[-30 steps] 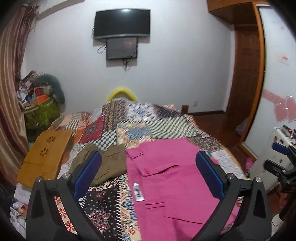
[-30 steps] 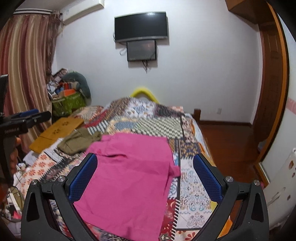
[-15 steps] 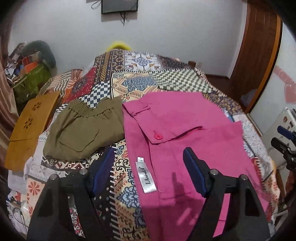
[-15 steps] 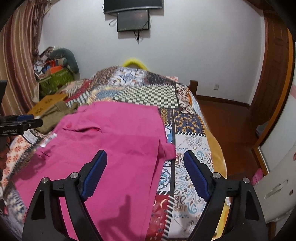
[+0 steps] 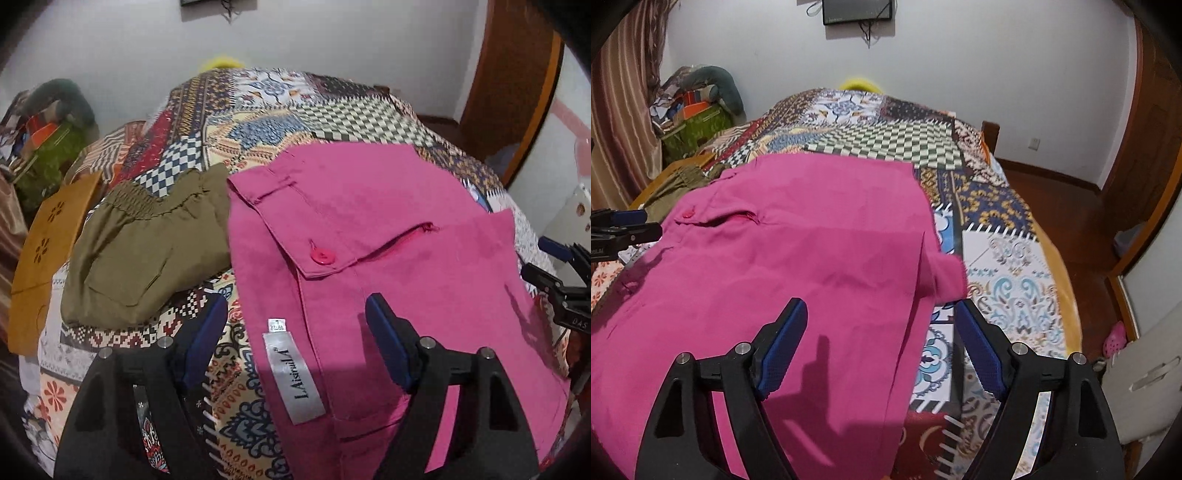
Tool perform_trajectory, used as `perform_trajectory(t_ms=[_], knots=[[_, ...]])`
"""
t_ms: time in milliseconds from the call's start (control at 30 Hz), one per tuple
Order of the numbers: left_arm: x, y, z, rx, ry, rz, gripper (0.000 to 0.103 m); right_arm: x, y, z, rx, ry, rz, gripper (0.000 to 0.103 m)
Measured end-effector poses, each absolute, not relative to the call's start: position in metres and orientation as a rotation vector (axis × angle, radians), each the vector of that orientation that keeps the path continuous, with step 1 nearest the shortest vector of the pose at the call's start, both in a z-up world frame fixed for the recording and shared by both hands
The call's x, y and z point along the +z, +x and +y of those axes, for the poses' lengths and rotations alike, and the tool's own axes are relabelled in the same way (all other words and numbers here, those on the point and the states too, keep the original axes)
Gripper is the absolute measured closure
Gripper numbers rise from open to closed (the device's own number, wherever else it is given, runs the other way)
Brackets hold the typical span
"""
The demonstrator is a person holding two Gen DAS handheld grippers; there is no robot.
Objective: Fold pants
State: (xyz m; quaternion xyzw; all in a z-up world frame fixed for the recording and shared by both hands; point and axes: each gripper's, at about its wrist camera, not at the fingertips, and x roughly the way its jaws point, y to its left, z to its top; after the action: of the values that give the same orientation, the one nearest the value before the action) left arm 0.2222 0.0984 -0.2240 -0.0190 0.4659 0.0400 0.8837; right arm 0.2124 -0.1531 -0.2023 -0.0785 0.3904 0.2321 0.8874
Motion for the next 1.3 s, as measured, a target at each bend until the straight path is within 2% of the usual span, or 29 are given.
perform_trajectory(t_ms=[200, 533, 700, 767, 800, 833, 867, 1200, 1300], knots=[[-0.233, 0.226, 0.095, 0.083, -0.035, 1.013, 0.026, -0.202, 0.209, -0.155, 0.480, -0.136, 0.813, 0.024], [-0.217, 0.226, 0.097, 0.086, -0.042, 1.017, 0.026, -0.168, 0.230, -0.175, 0.463, -0.076, 0.770, 0.024], [-0.215, 0.225, 0.092, 0.050, -0.038, 1.012, 0.040, -0.177, 0.242, -0.173, 0.516, -0.078, 0.822, 0.024], [-0.219, 0.227, 0.091, 0.035, -0.046, 1.026, 0.048, -0.186, 0.243, -0.171, 0.532, -0.084, 0.844, 0.031], [-0.221, 0.228, 0.090, 0.028, -0.052, 1.036, 0.057, -0.192, 0.244, -0.169, 0.543, -0.086, 0.860, 0.040], [-0.224, 0.230, 0.090, 0.022, -0.056, 1.049, 0.061, -0.198, 0.245, -0.167, 0.557, -0.082, 0.881, 0.049], [-0.227, 0.233, 0.090, 0.016, -0.061, 1.064, 0.065, -0.202, 0.246, -0.166, 0.571, -0.071, 0.897, 0.052], [-0.243, 0.246, 0.106, 0.011, -0.139, 1.098, 0.066, -0.224, 0.260, -0.160, 0.608, -0.014, 0.939, 0.057], [-0.244, 0.248, 0.104, 0.002, -0.137, 1.095, 0.066, -0.226, 0.261, -0.157, 0.626, -0.014, 0.947, 0.068]])
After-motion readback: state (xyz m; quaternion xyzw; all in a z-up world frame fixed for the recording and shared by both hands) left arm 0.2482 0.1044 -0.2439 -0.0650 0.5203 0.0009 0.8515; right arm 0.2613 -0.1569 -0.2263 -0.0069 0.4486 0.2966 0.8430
